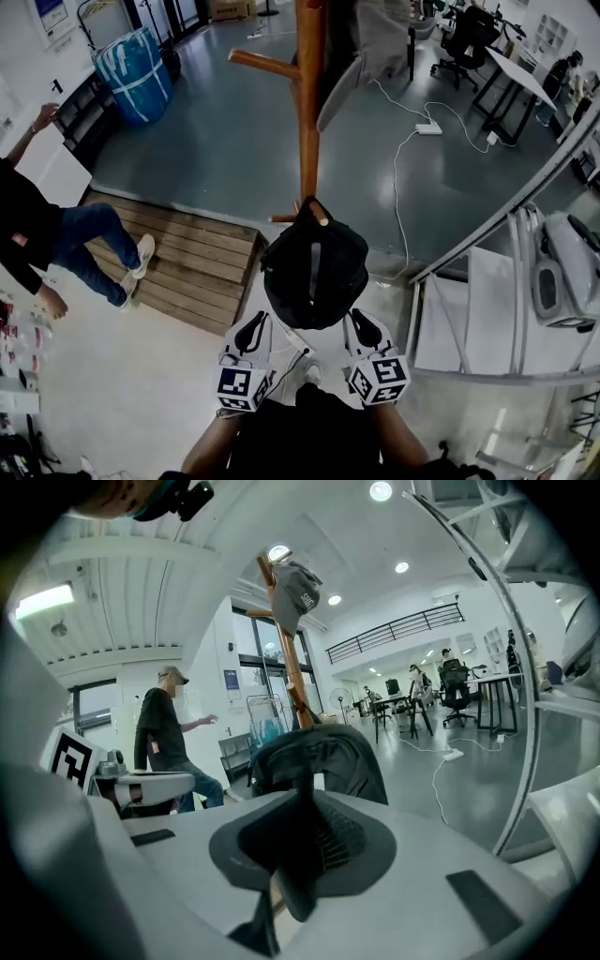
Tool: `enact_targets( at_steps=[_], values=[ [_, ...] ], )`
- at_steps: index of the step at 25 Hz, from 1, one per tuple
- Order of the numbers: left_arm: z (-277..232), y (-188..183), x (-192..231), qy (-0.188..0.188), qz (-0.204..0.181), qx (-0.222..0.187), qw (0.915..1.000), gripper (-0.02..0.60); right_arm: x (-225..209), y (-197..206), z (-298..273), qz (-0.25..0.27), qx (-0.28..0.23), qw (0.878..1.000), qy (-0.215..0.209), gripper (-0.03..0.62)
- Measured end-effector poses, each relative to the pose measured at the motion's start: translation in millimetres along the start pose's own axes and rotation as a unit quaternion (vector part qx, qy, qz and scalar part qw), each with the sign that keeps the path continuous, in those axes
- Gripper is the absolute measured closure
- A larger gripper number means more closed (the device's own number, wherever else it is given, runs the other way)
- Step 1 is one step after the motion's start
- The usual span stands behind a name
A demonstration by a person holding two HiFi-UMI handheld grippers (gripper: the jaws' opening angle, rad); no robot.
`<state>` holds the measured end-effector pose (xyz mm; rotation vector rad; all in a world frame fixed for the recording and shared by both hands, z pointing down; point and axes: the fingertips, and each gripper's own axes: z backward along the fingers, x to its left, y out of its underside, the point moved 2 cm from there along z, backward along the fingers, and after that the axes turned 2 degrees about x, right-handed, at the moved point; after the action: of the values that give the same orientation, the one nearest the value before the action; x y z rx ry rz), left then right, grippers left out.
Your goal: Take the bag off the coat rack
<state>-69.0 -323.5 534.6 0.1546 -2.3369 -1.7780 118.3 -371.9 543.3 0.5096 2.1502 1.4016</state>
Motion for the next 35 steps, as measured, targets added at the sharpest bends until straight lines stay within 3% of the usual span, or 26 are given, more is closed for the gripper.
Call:
enact_targets(
  at_steps=[2,5,16,32,35],
  values=[
    [-11,3,4,-0.002,0.001,0.009,1.0,0.543,-12,-5,-9,0.001,-0.003,1.0,0.003,0.577],
    [-28,5,6,-0.004,0.0,0.018,0.9998,0.447,-31,-8,-22,0.002,0.002,1.0,0.0,0.523],
    [-87,3,39,-0.017,-0.012,0.048,0.9986,0.356,-76,-27,-76,0.028,0.023,0.999,0.0,0.385],
    [-128,8,56,-0.008,-0.012,0.07,0.9975,0.344,-88,-35,-120,0.056,0.039,0.997,-0.037,0.37],
    [-131,8,60,-0.019,-0.018,0.065,0.9976,0.392,-89,-36,-125,0.06,0.036,0.997,-0.043,0.37]
  ],
)
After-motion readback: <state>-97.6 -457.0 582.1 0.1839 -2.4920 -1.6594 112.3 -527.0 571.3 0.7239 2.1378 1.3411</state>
